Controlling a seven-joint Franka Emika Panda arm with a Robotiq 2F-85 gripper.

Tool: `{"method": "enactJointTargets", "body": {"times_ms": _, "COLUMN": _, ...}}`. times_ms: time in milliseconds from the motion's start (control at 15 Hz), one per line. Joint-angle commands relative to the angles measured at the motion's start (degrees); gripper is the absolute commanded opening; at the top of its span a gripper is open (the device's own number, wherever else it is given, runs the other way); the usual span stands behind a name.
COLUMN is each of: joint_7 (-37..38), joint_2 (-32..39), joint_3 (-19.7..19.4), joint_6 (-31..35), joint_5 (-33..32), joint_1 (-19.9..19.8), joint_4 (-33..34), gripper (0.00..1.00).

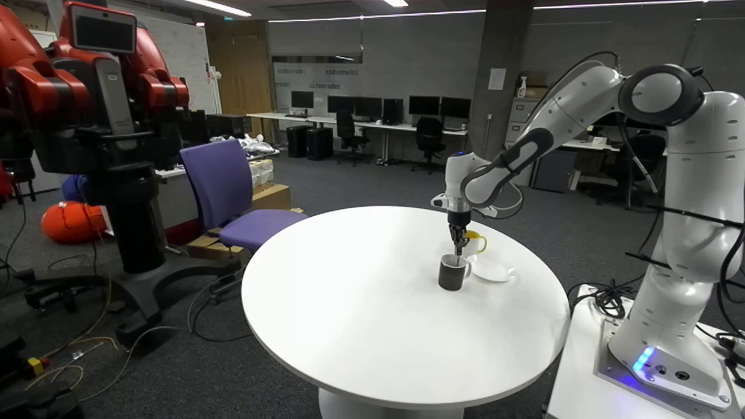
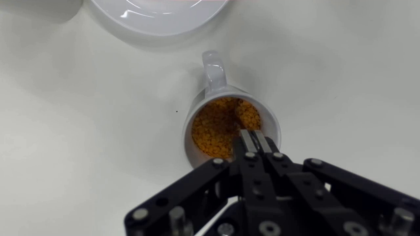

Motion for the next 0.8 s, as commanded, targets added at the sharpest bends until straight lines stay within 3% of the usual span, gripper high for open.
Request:
{"method": "enactJointTargets", "body": {"times_ms": 0, "joint_7": -2.0, "joint_2": -1.5, "joint_3": 1.0, "joint_6": -1.9, "joint_5": 1.8, "joint_1": -0.3, "joint_4": -0.8, "gripper": 0.01}}
{"method": "enactJointTargets", "body": {"times_ms": 733, "joint_7": -1.5, "joint_2": 0.5, "joint_3": 1.6, "joint_6": -2.1, "joint_5": 1.1, "joint_1": 0.1, "joint_4": 1.6, "gripper": 0.01}}
